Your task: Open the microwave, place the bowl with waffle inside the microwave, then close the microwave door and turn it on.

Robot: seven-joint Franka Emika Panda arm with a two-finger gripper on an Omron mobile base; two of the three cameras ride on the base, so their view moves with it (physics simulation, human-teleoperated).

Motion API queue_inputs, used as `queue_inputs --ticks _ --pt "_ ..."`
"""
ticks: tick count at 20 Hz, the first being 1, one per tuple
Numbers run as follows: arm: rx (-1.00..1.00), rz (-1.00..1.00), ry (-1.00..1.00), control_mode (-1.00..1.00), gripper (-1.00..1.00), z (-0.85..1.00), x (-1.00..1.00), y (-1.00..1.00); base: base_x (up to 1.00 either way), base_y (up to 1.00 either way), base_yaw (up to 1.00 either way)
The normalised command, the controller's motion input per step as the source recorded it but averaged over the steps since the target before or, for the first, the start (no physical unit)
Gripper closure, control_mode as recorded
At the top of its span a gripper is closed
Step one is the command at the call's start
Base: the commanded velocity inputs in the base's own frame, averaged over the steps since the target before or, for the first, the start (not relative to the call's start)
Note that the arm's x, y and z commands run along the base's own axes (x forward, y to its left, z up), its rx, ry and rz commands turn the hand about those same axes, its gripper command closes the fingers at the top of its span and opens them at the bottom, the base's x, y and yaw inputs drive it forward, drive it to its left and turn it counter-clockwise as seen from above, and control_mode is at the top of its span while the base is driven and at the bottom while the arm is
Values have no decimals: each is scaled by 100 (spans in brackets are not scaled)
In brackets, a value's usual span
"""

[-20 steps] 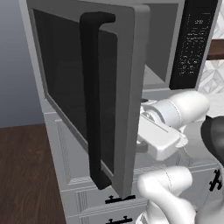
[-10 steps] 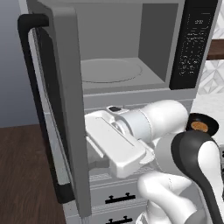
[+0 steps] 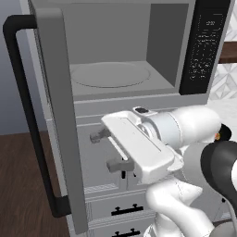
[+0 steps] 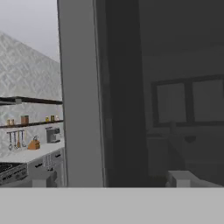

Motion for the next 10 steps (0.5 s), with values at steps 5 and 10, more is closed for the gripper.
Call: queue_inputs --ticks 5,10 --pt "0 -21 2 -100 -100 41 -9 -100 0 0 0" --pt "0 -30 26 -100 -100 7 -2 -100 0 0 0"
